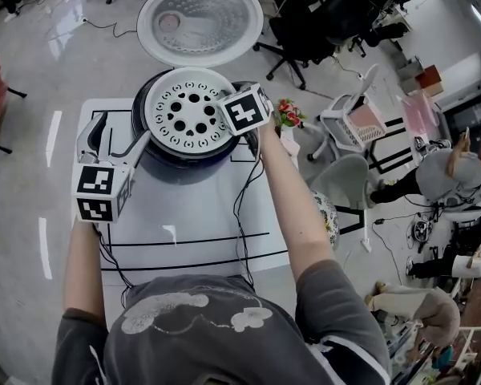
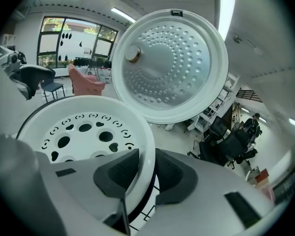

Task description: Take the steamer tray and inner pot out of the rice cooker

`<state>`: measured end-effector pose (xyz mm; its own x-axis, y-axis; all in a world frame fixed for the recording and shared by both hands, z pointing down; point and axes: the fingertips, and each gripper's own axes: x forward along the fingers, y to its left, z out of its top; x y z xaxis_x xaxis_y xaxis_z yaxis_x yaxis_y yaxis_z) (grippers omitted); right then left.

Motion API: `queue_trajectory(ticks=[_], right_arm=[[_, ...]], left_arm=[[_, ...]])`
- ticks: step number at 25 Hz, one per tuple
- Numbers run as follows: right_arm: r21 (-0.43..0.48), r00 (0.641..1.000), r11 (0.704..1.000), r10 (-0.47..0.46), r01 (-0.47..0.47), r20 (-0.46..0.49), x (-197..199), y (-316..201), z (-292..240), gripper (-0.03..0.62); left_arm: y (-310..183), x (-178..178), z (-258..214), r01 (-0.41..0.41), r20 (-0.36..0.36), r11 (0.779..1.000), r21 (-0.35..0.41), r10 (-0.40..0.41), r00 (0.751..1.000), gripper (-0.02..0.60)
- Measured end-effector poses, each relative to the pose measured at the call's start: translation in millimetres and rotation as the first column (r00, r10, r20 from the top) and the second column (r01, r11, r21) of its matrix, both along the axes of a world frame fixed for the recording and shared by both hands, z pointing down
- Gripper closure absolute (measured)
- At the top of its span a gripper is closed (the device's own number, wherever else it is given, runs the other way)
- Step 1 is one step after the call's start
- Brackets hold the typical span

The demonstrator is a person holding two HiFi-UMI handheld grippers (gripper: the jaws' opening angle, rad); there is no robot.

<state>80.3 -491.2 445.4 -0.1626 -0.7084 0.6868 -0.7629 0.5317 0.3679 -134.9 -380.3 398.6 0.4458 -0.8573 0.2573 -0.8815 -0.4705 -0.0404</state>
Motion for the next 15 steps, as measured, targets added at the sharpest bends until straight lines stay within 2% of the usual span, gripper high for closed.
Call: queue_trajectory(ticks=[2,4,7,9,15], right_arm=[[0.018,1.0,1.0,0.01,-0.01,0.03,-2,-1,-7,0.488],[0.037,0.995,0.999,0.029,-0.033,0.098,-3,-1,-17,0.502],[0.074,0.965,0.996,0.036,-0.057,0.259,-5,-2,-37,0.538],[0.096,0.946,0.993,0.036,-0.07,0.323,-5,-1,-47,0.546],[0.133,0.949,0.988,0.03,-0.075,0.313,-5,8,-57,0.548]], left_arm=[[0,1,0,-0.003,-0.001,1.0,0.002,0.003,1.0,0.193],[0,2,0,-0.008,-0.002,1.0,0.003,0.008,1.0,0.193],[0,4,-2,-0.013,-0.007,1.0,0.003,0.013,1.0,0.193],[0,6,-1,-0.019,-0.009,1.0,0.002,0.019,1.0,0.193],[6,8,-4,-0.028,-0.007,1.0,0.004,0.029,1.0,0.193]])
